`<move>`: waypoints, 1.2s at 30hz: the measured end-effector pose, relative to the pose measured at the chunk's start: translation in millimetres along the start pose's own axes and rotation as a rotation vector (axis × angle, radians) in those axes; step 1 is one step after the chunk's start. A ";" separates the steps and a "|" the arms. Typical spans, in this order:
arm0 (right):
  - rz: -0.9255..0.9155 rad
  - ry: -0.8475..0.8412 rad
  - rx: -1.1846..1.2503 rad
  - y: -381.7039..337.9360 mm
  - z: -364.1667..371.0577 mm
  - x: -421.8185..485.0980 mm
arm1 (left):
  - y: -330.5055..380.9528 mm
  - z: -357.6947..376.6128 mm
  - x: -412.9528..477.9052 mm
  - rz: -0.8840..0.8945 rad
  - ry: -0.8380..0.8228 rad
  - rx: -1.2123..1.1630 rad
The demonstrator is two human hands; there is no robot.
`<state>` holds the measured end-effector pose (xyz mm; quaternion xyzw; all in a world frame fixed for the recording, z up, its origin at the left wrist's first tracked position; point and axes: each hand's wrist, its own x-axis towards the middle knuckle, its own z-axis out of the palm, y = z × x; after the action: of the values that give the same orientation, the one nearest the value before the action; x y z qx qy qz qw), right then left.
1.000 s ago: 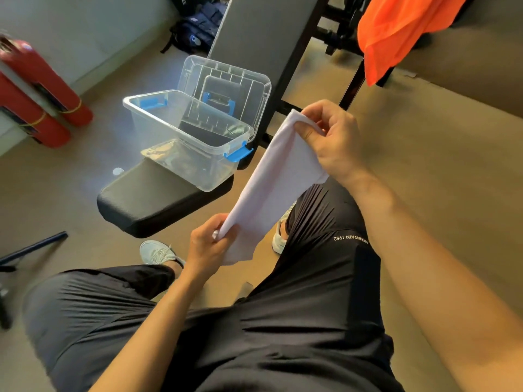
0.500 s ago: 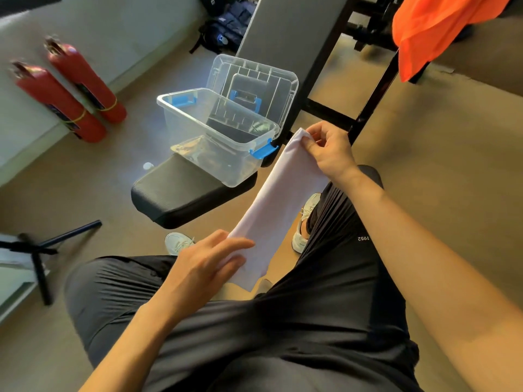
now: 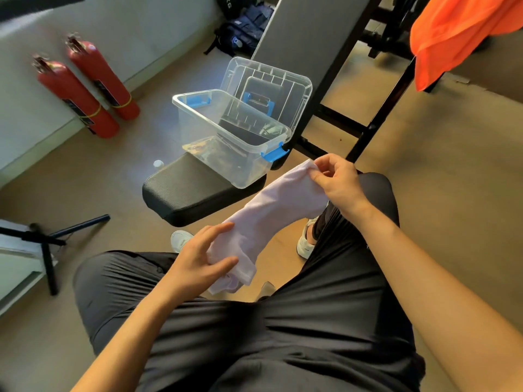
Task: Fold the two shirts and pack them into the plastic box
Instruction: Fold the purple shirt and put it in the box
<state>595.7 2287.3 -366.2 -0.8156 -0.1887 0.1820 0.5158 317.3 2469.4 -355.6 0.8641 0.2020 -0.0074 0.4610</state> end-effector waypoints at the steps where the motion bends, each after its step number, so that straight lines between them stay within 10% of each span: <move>1: -0.003 -0.014 0.005 -0.9 1.1 -8.1 | -0.9 1.0 2.7 -0.034 0.011 -0.032; 21: -0.257 -0.286 0.152 -13.7 69.9 -132.6 | 20.8 35.0 13.0 -0.294 0.137 -0.720; 30: -0.019 -0.457 0.390 -18.3 57.4 -132.2 | 14.0 36.4 -2.6 -0.166 0.246 -0.651; 36: -0.087 -0.375 0.040 -22.6 43.8 -101.7 | 14.5 13.7 -11.8 -0.055 0.165 -0.503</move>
<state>483.6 2279.7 -352.8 -0.7482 -0.3128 0.3121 0.4949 314.0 2447.2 -349.6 0.7142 0.2579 0.1008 0.6428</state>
